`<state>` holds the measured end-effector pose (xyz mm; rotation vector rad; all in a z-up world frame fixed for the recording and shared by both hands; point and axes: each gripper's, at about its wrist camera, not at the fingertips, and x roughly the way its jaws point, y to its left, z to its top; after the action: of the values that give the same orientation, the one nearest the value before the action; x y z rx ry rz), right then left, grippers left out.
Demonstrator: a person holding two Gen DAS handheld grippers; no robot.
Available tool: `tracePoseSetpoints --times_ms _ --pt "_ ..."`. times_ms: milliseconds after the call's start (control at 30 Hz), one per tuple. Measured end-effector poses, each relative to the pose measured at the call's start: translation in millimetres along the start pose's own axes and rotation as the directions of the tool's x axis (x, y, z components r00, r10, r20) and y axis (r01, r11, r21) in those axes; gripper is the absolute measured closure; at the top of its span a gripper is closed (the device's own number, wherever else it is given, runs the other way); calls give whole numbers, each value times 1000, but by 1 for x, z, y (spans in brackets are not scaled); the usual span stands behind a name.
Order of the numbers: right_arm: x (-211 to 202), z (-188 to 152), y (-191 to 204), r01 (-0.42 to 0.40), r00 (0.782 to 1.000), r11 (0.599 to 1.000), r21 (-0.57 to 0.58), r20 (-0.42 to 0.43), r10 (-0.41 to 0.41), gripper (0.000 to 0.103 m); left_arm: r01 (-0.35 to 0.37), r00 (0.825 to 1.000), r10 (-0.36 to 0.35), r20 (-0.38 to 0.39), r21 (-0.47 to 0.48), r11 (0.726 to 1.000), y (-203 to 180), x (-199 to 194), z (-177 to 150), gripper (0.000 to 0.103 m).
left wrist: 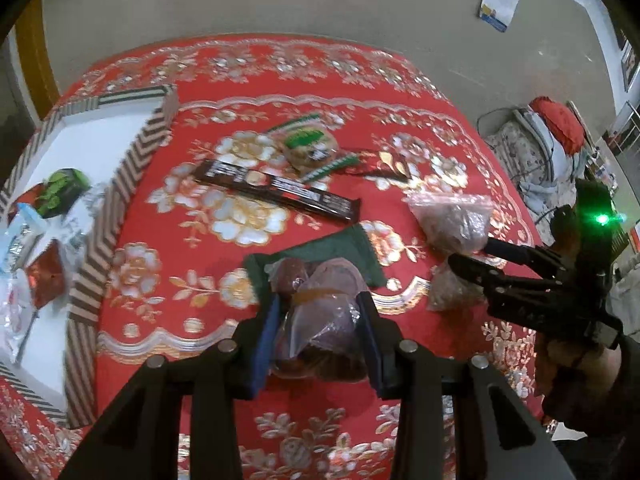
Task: Organize snacks
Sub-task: 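Lift both clear bags and carry them toward the white tray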
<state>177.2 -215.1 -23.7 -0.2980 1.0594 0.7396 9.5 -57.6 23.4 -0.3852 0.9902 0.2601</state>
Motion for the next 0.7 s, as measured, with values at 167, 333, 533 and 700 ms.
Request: tracePoseSetpoints --times_ms 167,333,533,700 --pt "0 2 1 0 1000 999 -42 13 0 26 -48 998 49 49 -38 998 25 -8 -6 62" --pt "0 6 6 -74 997 996 -57 5 74 61 -79 995 82 57 -41 996 41 5 -18 61" --pt "-2 3 1 -114 993 993 -16 6 114 66 -99 995 100 12 -58 993 44 18 -24 49" --pt "-3 2 -1 -131 991 991 -3 2 131 66 -111 994 111 5 -59 992 45 22 -24 47"
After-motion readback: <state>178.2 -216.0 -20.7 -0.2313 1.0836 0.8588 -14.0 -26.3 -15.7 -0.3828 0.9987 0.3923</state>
